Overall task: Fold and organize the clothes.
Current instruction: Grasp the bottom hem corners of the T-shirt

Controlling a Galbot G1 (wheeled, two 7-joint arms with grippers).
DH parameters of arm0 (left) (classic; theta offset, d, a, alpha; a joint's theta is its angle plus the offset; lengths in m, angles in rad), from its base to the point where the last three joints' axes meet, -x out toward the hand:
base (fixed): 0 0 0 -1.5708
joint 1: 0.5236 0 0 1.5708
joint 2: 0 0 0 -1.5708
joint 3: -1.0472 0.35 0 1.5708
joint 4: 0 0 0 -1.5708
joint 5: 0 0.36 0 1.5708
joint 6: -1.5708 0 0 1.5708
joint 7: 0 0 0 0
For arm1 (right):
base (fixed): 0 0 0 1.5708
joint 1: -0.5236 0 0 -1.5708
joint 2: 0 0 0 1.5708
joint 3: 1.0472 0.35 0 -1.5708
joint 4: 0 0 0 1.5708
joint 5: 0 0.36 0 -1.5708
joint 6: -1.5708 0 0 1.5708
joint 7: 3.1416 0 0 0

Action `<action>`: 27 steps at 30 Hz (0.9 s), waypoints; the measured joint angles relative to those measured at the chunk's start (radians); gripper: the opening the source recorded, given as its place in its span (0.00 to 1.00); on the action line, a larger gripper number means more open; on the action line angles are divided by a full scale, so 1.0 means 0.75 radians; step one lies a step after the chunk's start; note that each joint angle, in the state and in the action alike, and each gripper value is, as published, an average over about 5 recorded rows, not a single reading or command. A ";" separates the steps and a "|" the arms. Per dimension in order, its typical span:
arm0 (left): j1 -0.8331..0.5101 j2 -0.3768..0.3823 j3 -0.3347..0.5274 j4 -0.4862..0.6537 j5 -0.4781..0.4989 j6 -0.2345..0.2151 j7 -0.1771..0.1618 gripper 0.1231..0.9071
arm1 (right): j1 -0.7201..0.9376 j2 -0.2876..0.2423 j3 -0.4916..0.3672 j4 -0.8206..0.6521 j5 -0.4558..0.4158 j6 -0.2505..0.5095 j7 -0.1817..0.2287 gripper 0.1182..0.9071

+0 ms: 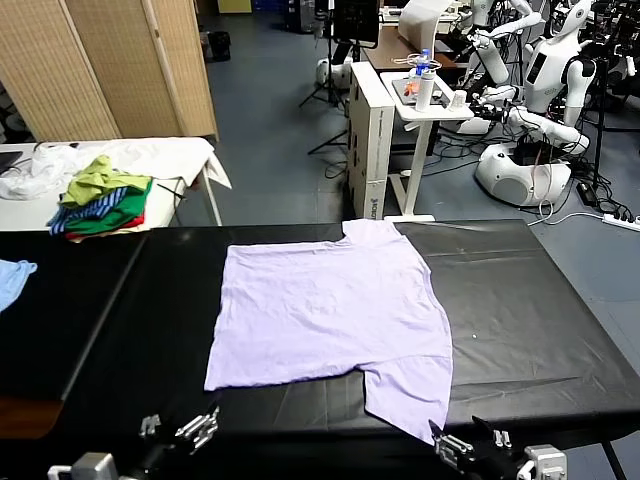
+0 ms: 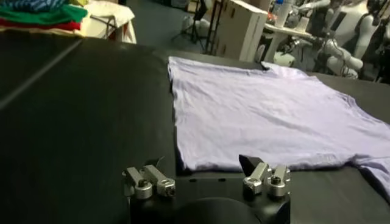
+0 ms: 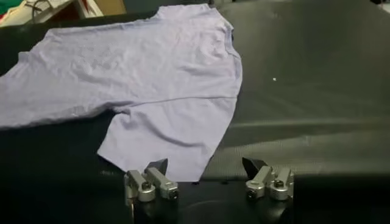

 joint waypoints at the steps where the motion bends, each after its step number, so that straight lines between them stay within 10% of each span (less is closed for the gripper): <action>1: -0.007 -0.002 0.002 0.006 0.000 -0.001 -0.002 1.00 | 0.009 0.000 -0.003 -0.006 0.000 0.000 0.001 1.00; 9: -0.102 -0.032 0.041 0.112 0.003 -0.019 -0.010 1.00 | 0.108 0.027 -0.039 -0.089 0.006 -0.008 0.008 0.98; 17: -0.154 -0.036 0.051 0.200 0.010 -0.035 -0.010 0.96 | 0.120 0.054 -0.067 -0.128 0.004 -0.023 0.014 0.65; 27: -0.159 -0.051 0.075 0.229 0.036 -0.053 -0.005 0.48 | 0.116 0.057 -0.073 -0.136 0.004 -0.025 0.015 0.11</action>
